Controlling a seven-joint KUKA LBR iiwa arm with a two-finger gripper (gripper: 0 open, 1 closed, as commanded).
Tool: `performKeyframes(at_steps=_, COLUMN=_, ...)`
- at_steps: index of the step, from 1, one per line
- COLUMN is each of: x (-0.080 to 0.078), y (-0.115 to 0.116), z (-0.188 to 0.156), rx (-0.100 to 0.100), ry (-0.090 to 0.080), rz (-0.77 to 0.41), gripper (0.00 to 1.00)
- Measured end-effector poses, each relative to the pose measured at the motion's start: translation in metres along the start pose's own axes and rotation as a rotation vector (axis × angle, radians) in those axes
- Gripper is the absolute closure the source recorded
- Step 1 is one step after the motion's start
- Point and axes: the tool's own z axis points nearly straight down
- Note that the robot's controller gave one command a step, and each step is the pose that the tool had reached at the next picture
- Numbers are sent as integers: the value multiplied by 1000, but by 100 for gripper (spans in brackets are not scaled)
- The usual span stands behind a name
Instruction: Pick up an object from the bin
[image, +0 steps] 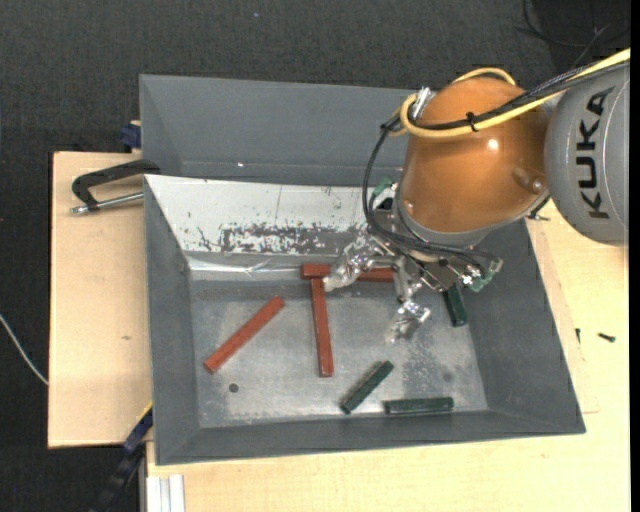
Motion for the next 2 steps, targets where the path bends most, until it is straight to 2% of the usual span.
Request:
performKeyframes(at_steps=1, x=2, y=10, z=33, rx=3, ry=-3, rz=-53, gripper=0)
performKeyframes(at_steps=2, x=29, y=11, z=80, rx=-2, ry=3, rz=-248, gripper=0)
